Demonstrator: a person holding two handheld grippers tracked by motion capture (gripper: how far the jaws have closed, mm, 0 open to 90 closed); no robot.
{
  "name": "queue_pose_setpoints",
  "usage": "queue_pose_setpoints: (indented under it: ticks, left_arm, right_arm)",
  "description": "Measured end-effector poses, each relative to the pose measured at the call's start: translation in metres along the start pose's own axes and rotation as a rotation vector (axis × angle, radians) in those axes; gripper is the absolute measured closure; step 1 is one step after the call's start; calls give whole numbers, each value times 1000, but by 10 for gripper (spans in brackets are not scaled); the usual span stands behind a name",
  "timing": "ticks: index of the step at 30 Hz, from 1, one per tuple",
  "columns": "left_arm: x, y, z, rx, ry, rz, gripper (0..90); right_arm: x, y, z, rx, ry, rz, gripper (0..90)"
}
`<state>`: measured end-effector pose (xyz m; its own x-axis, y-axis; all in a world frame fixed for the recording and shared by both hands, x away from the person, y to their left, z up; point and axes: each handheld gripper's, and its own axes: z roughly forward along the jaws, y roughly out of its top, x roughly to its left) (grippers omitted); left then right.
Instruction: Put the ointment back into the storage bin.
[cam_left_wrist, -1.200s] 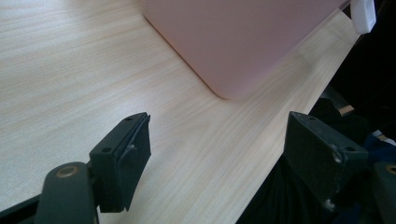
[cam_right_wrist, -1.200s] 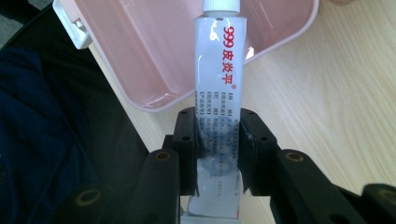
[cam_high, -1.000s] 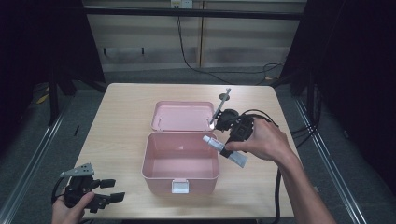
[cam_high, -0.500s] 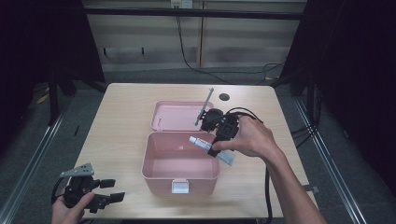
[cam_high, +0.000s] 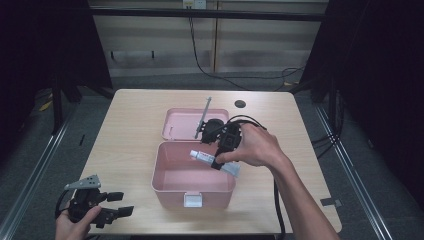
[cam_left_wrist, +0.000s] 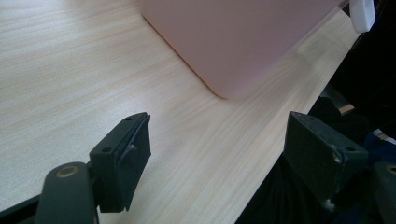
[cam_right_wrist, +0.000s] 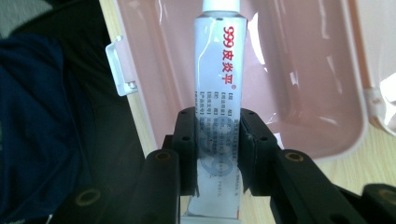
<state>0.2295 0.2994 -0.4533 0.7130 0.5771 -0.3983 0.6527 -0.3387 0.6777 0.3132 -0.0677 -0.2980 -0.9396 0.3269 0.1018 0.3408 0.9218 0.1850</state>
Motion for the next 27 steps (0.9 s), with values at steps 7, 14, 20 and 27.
queue_pose_setpoints:
  ticks: [7,14,20,27]
  left_arm:
    - [0,0,0,-3,-2,-6,229]
    - [0,0,-1,-3,-3,-4,229]
    - [0,0,0,-5,-1,-7,229]
    - [0,0,-1,-3,-3,-7,229]
  right_arm:
    - [2,11,11,25,12,-65,713]
    - [8,20,18,31,14,-86,713]
    - [10,30,25,26,24,-107,713]
    - [9,35,34,15,31,-111,714]
